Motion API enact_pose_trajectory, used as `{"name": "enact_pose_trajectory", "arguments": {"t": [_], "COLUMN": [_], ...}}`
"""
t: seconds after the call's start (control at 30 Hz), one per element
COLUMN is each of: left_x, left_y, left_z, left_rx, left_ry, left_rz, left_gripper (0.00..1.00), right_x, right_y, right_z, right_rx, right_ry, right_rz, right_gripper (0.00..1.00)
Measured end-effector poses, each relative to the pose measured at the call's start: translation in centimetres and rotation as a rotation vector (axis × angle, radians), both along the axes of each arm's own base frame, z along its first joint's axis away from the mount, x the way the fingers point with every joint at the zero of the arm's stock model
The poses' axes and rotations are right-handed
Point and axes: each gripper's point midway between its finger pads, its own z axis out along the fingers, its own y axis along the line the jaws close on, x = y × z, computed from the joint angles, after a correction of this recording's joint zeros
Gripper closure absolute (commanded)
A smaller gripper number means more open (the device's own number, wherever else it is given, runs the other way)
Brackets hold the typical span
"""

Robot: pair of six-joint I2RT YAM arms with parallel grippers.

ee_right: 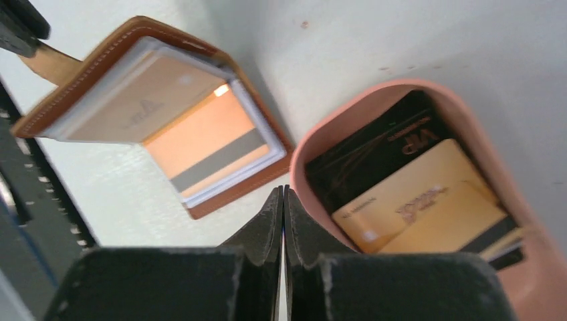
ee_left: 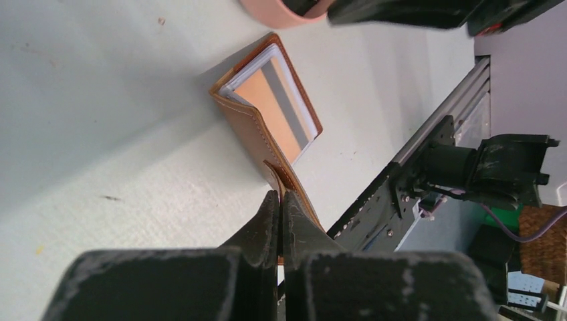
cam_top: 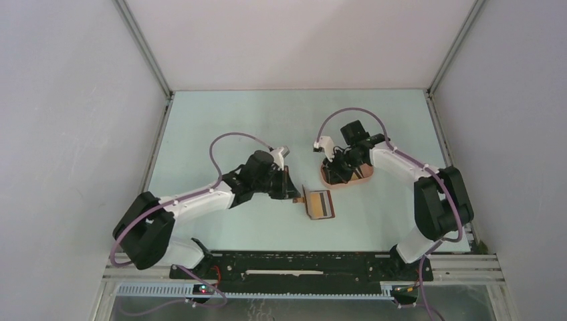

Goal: Put the credit cards into the card holder
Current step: Close the card holder at the center of the board.

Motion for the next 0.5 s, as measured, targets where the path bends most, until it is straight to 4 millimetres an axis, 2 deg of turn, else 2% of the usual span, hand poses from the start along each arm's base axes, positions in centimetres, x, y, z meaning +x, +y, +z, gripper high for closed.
{"name": "enact_pose_trajectory", "arguments": {"t": [0.07,0.2,0.5], "left_x": [0.4,1.0,1.8], "left_y": [-0.4,-0.5,-1.8], "left_z": [0.4,0.5,1.3], "left_rx": [-0.009,-0.002,-0.010], "left_ry": [-0.005,-0.003,0.016], "left_rz": [-0.003,-0.004,-0.042], "left_gripper": [1.00,1.00,1.00], "right_x": [-0.7,-2.7,-5.3], "right_y": [0.2,-0.7,-1.7], "right_z": [-0.4,-1.9,-4.8], "right_rx": [0.005,-0.038,-0.102], "right_ry": [0.073,0.214,0.455], "right_rz": [-0.026,-0.080,-0.180], "right_gripper": [0.94,0.94,0.97]}}
